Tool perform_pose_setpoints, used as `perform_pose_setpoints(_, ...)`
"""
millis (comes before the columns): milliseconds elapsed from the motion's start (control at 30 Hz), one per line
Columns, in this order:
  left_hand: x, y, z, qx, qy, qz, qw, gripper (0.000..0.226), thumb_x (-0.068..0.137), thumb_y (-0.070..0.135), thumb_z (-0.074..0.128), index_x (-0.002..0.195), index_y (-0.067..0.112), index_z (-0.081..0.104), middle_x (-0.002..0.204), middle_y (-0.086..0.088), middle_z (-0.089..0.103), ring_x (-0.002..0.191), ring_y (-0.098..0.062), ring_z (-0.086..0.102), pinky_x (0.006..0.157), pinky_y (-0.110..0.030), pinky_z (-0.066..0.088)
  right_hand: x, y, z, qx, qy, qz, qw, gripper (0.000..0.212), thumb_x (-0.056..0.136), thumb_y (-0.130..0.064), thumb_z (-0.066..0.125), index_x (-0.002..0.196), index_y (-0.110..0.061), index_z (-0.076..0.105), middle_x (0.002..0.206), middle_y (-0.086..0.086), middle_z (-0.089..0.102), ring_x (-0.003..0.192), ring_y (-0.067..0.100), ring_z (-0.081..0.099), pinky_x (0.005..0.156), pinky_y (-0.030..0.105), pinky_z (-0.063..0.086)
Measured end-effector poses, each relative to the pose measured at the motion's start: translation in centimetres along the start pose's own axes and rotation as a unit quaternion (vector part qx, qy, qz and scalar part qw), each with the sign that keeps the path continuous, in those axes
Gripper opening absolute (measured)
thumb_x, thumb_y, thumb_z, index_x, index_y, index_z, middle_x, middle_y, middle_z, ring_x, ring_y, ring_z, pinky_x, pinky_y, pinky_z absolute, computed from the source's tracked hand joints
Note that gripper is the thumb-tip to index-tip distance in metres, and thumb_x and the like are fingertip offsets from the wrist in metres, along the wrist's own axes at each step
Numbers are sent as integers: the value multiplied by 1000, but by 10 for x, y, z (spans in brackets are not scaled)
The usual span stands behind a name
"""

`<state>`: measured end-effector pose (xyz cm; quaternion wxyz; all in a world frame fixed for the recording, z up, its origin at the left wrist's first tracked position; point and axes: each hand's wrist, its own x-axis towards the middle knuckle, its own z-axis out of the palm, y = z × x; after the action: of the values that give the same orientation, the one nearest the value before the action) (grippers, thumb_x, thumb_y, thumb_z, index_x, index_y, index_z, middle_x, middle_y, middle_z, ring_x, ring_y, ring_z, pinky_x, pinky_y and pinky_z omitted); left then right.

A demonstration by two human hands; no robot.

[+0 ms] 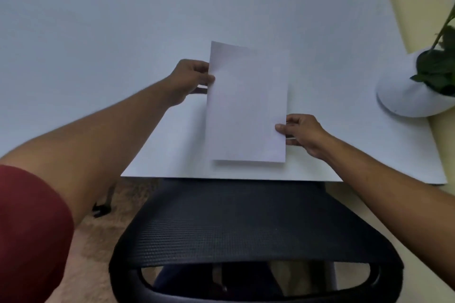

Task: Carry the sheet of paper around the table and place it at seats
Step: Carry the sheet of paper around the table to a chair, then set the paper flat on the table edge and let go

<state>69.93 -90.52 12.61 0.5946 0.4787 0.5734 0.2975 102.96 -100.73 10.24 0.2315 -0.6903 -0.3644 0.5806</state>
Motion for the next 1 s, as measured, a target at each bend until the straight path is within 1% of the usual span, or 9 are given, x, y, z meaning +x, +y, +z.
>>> perform_pose_setpoints(100,17,-27,-4,-5,11,2,1000,41,90,-11,74,127,6,78,116,-22,73,102,-25,78,91,-39,67,23,9,10,-12,11,10,1000,15,94,-5,80,107,-11,73,112,11,80,92,18,79,69,24,65)
perform_pose_setpoints(267,27,-76,2,19,33,6,999,44,86,-13,77,127,3,76,113,-31,75,98,-32,78,89,-43,67,45,42,17,-92,34,4,995,36,85,-8,90,115,-2,71,95,13,80,75,20,78,71,32,67)
perform_pose_setpoints(367,38,-91,9,51,47,1,998,46,83,-10,80,126,6,76,108,-25,80,97,-36,82,89,-46,68,57,53,10,-178,59,-40,981,32,82,-13,93,105,-7,72,81,9,77,68,28,77,75,39,67)
perform_pose_setpoints(467,40,-102,14,107,63,3,992,49,80,-5,83,126,11,77,101,-18,82,94,-34,82,87,-44,68,66,61,12,-244,65,-79,965,30,82,-16,93,101,-8,71,76,12,75,72,33,77,77,37,63)
perform_pose_setpoints(567,42,-110,18,179,80,18,980,53,78,1,82,129,17,77,98,-7,83,87,-26,82,87,-42,68,72,68,17,-275,73,-94,954,35,80,-20,93,101,-10,67,82,14,76,79,26,73,79,36,58)
perform_pose_setpoints(700,47,-119,22,270,97,52,957,63,82,8,79,141,27,70,98,7,78,76,3,72,83,-29,63,77,74,20,-276,79,-104,952,39,81,-21,92,103,-6,64,82,9,71,73,21,65,74,33,54)
perform_pose_setpoints(733,48,-120,22,279,101,59,953,68,83,8,81,146,28,66,104,7,76,76,4,70,83,-28,61,77,74,20,-278,79,-108,951,37,82,-21,92,102,-5,65,82,9,70,71,19,63,73,32,53)
perform_pose_setpoints(867,49,-139,18,376,119,91,914,82,92,31,84,163,20,44,147,-6,58,111,-24,64,102,-38,51,80,79,22,-280,78,-113,950,28,85,-24,88,96,-7,69,79,5,66,67,14,58,68,26,46)
perform_pose_setpoints(1000,10,-168,20,491,41,243,836,61,98,58,68,143,18,68,147,-13,62,128,-41,59,106,-55,50,75,90,15,-273,65,-153,947,29,85,-30,90,96,-11,71,91,6,71,79,17,62,71,21,47)
